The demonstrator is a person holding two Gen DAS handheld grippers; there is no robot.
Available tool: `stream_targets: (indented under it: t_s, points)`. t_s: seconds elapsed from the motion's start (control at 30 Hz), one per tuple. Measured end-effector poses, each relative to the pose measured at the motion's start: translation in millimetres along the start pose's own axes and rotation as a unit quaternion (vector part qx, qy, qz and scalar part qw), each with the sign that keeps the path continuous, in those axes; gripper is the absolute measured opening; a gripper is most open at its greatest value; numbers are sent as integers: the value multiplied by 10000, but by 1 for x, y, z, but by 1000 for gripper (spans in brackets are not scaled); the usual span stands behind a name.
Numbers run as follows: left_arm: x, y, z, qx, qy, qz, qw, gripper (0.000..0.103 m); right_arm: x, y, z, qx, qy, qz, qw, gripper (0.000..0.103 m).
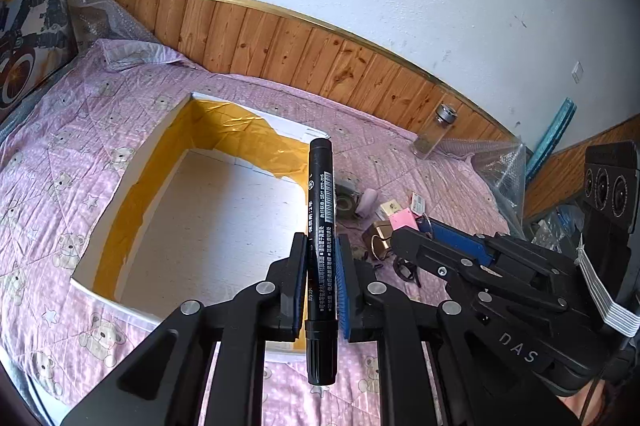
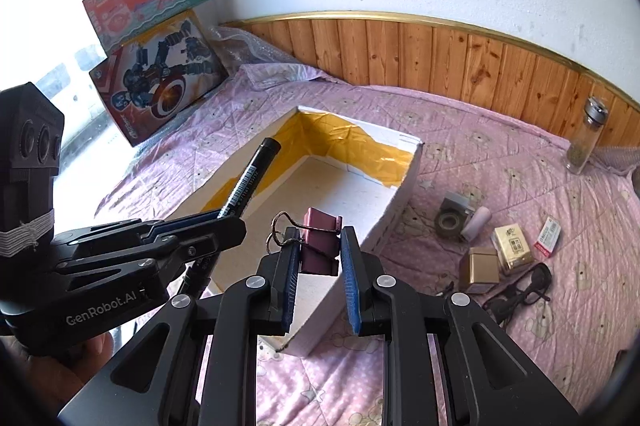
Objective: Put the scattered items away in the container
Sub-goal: 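Carry the marker in the left tool and the clip in the right tool over the box, then open the left tool to drop the marker while the right tool drops the clip into the box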
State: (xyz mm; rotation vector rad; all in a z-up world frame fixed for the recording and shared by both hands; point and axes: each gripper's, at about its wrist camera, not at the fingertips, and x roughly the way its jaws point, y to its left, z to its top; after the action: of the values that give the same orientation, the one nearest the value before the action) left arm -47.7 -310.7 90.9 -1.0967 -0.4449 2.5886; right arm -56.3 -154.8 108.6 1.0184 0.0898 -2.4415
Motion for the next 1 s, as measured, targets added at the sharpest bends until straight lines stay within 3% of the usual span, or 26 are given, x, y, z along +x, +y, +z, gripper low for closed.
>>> stream_targets:
  t_s: [0.5,1.0]
  points:
    - [40,55,20,-220,603,592,9962,14,64,4,32,-52,410,285,9987,22]
    - [94,77,46,-477,1242,671,9888,14,146,-23,56,-39,1143,199,9932,22]
